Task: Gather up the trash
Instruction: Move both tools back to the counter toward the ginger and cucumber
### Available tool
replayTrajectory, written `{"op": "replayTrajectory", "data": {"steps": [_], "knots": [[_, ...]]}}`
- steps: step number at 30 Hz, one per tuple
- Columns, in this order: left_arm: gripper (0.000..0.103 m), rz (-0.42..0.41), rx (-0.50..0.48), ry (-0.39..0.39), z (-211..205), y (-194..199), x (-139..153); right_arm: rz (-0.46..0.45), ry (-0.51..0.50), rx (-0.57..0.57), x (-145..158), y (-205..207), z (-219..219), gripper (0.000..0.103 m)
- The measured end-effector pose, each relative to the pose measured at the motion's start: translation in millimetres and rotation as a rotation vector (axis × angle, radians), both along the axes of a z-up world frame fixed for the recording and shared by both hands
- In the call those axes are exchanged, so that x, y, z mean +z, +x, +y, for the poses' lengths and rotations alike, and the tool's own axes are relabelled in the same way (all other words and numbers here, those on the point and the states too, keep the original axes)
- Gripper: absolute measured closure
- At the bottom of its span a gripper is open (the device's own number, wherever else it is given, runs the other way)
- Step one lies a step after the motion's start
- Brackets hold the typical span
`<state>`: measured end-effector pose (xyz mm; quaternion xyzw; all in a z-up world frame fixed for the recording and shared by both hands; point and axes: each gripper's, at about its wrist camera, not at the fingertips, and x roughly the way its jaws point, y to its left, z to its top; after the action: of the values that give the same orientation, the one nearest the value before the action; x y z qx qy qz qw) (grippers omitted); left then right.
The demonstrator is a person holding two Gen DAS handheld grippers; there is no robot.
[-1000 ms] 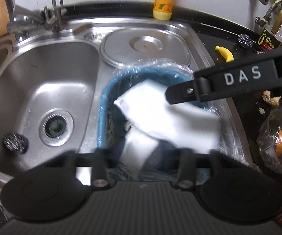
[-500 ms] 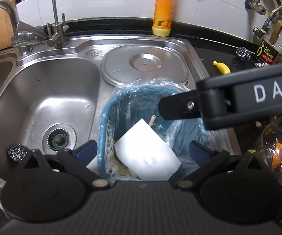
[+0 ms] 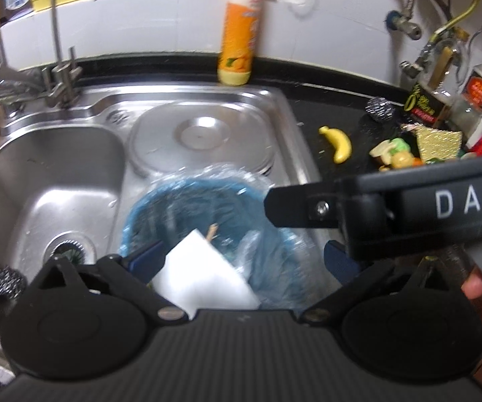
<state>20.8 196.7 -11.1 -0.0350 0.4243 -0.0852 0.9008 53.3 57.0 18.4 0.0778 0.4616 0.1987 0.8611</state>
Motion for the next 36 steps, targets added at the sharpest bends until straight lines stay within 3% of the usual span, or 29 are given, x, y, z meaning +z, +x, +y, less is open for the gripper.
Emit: {"op": "replayTrajectory", "data": {"steps": [10,17,24,32,36], "knots": [[0.000,-0.019,-0.090,-0.026,-72,16,17,-0.026,0.003,-0.142,15,-13,-81,0.000],[0.000,-0.032,-0.175,-0.010,-137,27,19,-0.063,0.011,-0.282,19,-23,-165,0.000],[0.000,0.010,-0.221,0.031,-194,42,5,0.001,0.027,-0.397,-2,-24,-249,0.000],[0.001,0.086,-0.218,0.135,-230,56,-19,0.032,0.096,-0.344,-28,-17,-281,0.034],[0.011,0.108,-0.207,0.159,-240,61,-25,0.033,0.089,-0.287,-36,-10,-279,0.044]]}}
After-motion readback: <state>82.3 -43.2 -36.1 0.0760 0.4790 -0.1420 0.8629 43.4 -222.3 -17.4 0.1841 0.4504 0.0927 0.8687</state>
